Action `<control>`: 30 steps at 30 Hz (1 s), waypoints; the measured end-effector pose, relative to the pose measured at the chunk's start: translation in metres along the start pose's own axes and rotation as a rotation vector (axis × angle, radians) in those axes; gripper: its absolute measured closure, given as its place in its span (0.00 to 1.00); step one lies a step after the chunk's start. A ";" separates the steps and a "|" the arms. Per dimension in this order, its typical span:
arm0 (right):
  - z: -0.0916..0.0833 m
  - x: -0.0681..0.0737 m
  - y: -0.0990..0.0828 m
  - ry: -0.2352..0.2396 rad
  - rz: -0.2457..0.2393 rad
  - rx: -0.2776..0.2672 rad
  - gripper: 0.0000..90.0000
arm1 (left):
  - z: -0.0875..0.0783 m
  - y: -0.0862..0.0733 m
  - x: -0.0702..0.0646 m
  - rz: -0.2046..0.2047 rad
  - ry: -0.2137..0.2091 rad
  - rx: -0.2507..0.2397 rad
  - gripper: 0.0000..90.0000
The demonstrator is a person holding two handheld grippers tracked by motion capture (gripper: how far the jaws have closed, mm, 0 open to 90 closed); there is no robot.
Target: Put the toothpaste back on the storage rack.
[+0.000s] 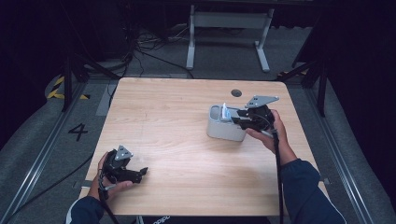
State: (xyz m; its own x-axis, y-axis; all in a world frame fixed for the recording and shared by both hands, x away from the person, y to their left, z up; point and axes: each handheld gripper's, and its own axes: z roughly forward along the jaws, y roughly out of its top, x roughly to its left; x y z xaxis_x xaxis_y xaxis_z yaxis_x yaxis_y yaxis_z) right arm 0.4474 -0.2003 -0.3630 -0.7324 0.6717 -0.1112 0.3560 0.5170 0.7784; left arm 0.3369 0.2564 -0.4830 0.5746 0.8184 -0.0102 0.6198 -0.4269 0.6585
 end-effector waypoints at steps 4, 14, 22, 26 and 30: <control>-0.002 0.000 0.000 -0.003 0.007 -0.005 0.67 | 0.000 0.000 0.000 0.000 0.000 0.000 0.01; -0.004 0.000 -0.001 0.003 0.004 -0.018 0.65 | 0.000 0.000 0.000 0.000 0.000 0.000 0.01; -0.009 0.003 -0.001 0.001 -0.001 -0.030 0.63 | 0.000 0.000 0.000 0.000 0.000 0.000 0.01; -0.012 0.003 -0.002 -0.002 -0.007 -0.030 0.61 | 0.000 0.000 0.000 0.000 0.000 0.000 0.01; -0.014 0.004 -0.002 -0.003 -0.012 -0.028 0.58 | 0.000 0.000 0.000 0.000 0.000 0.001 0.01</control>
State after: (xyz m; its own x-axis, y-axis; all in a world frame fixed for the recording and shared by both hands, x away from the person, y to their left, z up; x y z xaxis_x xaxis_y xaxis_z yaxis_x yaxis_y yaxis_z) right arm 0.4354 -0.2061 -0.3561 -0.7351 0.6668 -0.1225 0.3307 0.5103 0.7938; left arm 0.3369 0.2564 -0.4829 0.5751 0.8180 -0.0102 0.6202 -0.4278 0.6575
